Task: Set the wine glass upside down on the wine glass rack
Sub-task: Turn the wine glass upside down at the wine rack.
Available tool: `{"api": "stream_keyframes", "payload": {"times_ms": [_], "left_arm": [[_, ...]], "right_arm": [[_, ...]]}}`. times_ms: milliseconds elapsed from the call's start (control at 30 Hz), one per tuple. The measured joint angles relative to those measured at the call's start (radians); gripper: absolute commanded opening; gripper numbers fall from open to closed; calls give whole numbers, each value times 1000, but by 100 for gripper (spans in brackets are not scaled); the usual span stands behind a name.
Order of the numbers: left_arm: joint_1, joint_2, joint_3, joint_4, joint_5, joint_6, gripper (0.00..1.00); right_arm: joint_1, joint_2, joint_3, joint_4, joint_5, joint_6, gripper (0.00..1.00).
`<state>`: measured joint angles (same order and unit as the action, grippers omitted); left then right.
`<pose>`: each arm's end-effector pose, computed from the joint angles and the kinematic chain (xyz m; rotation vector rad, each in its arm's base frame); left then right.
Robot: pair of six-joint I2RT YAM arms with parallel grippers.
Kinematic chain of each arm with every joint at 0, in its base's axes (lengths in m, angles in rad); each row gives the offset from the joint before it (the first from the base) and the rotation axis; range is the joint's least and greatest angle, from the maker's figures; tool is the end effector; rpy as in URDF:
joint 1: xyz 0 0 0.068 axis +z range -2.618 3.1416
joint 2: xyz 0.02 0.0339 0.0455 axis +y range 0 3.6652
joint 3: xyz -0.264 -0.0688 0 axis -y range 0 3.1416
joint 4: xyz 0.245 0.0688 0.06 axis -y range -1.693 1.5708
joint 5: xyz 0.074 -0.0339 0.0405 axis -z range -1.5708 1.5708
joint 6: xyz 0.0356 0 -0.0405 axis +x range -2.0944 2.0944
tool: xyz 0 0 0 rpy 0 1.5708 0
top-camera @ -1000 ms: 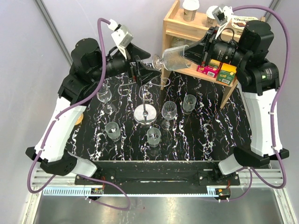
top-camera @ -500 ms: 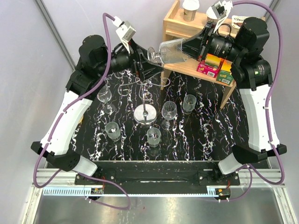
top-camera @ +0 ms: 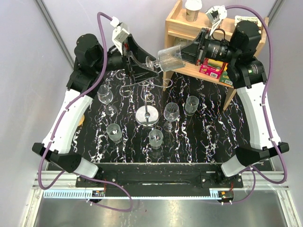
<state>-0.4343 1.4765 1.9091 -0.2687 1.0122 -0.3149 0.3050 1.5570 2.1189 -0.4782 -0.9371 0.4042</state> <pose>0.2450 -0.1469 0.5487 0.9716 1.3090 -1.2926 0.2646 0.1134 0.5667 -0.7274 1.4923 1.2395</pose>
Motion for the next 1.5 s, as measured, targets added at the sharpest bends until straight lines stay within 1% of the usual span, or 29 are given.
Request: {"api": "stream_keyframes", "payload": {"times_ms": [133,233,267,400,467,633,733,867,1100,1200,1233,1300,1400,1433,1467,1500], "left_arm": [[0,0,-56,36,36,-8,77],[0,0,-87,39,44,-13,76],[0,0,-91,39,47,-14,76],[4,0,-92,54,51,-16,83],[14,0,-92,61,54,-18,84],[44,-11,-114,89,55,-31,83],[57,-13,-121,104,57,-41,80],[64,-15,-130,116,57,-49,72],[73,-15,-145,130,58,-51,54],[76,-15,-149,142,60,-56,50],[76,-15,-149,145,61,-58,47],[79,-15,-149,150,61,-62,38],[81,-15,-151,152,61,-67,17],[83,-15,-152,151,62,-68,8],[84,-15,-154,151,62,-68,0],[86,-15,-158,151,63,-68,0]], "right_arm": [[0,0,-9,40,-18,31,0],[0,0,-10,74,-31,54,0],[0,0,-13,87,-32,60,0],[0,1,-28,119,-41,76,0],[0,4,-35,122,-49,76,0],[0,26,-51,128,-52,76,0],[0,41,-61,133,-51,76,0],[0,55,-71,143,-52,78,0],[0,56,-85,165,-68,95,0],[0,56,-86,170,-68,96,0],[0,56,-88,175,-68,98,0],[0,56,-93,185,-69,101,0],[2,56,-105,201,-69,106,0],[3,57,-110,206,-69,106,2],[3,56,-115,208,-68,106,6],[4,57,-121,212,-68,106,9]]}}
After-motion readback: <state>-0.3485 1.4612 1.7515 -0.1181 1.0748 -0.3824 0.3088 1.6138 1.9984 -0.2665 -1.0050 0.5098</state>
